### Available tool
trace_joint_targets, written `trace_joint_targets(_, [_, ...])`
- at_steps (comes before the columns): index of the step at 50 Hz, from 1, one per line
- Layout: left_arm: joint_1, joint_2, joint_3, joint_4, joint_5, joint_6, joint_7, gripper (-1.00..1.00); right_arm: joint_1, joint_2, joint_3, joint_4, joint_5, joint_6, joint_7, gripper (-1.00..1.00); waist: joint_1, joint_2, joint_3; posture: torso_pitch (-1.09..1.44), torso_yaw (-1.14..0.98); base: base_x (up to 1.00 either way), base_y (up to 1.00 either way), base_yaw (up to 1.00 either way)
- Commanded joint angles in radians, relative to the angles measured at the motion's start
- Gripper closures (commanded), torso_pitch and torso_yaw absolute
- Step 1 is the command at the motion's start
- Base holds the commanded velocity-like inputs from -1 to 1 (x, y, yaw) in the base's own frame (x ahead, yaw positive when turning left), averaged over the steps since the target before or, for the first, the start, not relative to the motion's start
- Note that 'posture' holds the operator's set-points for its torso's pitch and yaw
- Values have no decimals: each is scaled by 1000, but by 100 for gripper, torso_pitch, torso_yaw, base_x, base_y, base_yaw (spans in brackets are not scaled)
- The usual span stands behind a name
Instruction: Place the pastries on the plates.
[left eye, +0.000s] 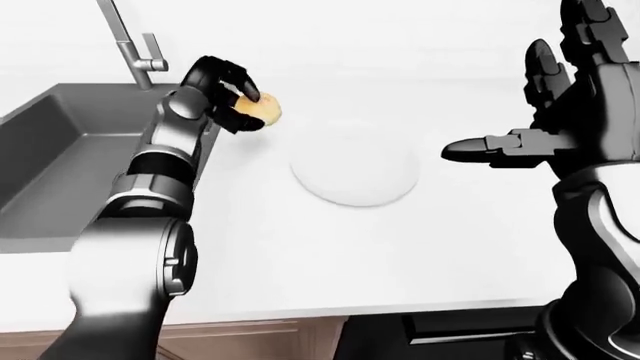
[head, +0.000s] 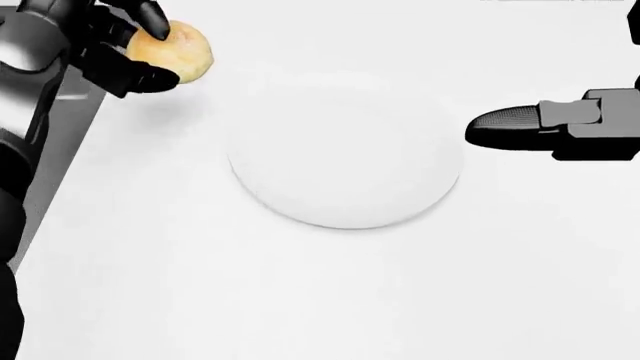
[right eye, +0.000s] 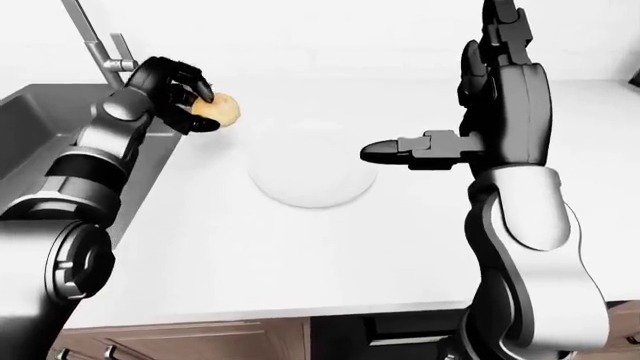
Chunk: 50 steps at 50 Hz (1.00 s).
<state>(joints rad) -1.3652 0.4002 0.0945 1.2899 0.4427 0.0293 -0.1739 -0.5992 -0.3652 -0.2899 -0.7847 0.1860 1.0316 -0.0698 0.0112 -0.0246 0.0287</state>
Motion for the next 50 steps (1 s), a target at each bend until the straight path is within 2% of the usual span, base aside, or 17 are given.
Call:
trace_joint_targets(1, [-62, -2, 3, -52, -14, -30, -36, 66, -26, -12, -8, -16, -4, -26, -4, -100, -1, 1, -28, 0, 0, 0, 0, 0])
trace_joint_targets(4, [-94, -35, 19, -80, -72, -42, -146, 63, -30, -12, -5, -13, -5, -27, -5, -100, 0, -2, -25, 0, 0, 0, 0, 0])
trace_joint_targets(12, [-100, -108, -7, -139, -151, -81, -342, 62, -22, -12, -13, -21, 0, -25, -6, -100, 5, -10, -20, 0, 0, 0, 0, 0])
trace_joint_targets(15, [-87, -132, -21, -172, -180, -91, -437, 62, -29, -15, -17, -22, 4, -19, -6, -100, 7, -12, -19, 0, 0, 0, 0, 0])
trace_joint_targets(18, [-66, -147, -30, -193, -187, -85, -472, 59, -33, -18, -15, -20, 7, -17, -8, -100, 7, -14, -17, 0, 0, 0, 0, 0])
trace_joint_targets(20, [-49, -157, -36, -215, -198, -86, -530, 58, -38, -20, -15, -19, 8, -15, -10, -100, 7, -15, -17, 0, 0, 0, 0, 0])
trace_joint_targets(29, [-7, -184, -53, -223, -182, -76, -579, 57, -30, -21, -16, -24, 12, -17, -13, -100, 9, -21, -17, 0, 0, 0, 0, 0])
trace_joint_targets(42, [-5, -213, -58, -188, -153, -115, -541, 48, -24, -22, -20, -29, 18, -16, -17, -100, 11, -28, -19, 0, 0, 0, 0, 0])
trace_joint_targets(44, [-2, -215, -59, -187, -151, -116, -545, 27, -21, -22, -20, -33, 19, -14, -16, -100, 10, -28, -19, 0, 0, 0, 0, 0])
trace_joint_targets(45, [-4, -215, -58, -184, -150, -120, -540, 4, -19, -21, -23, -33, 20, -15, -15, -100, 10, -28, -19, 0, 0, 0, 0, 0])
trace_joint_targets(46, [-4, -215, -58, -179, -149, -124, -536, -34, -17, -19, -24, -32, 20, -17, -17, -100, 10, -28, -19, 0, 0, 0, 0, 0])
trace_joint_targets(47, [-3, -216, -58, -177, -147, -125, -537, -94, -19, -19, -20, -35, 20, -14, -18, -100, 10, -28, -19, 0, 0, 0, 0, 0])
trace_joint_targets(48, [-2, -216, -59, -178, -146, -125, -539, -100, -20, -20, -21, -35, 21, -13, -18, -100, 11, -28, -19, 0, 0, 0, 0, 0])
trace_joint_targets(50, [-1, -217, -57, -182, -147, -124, -543, -100, -20, -22, -26, -36, 23, -11, -17, -100, 10, -28, -20, 0, 0, 0, 0, 0])
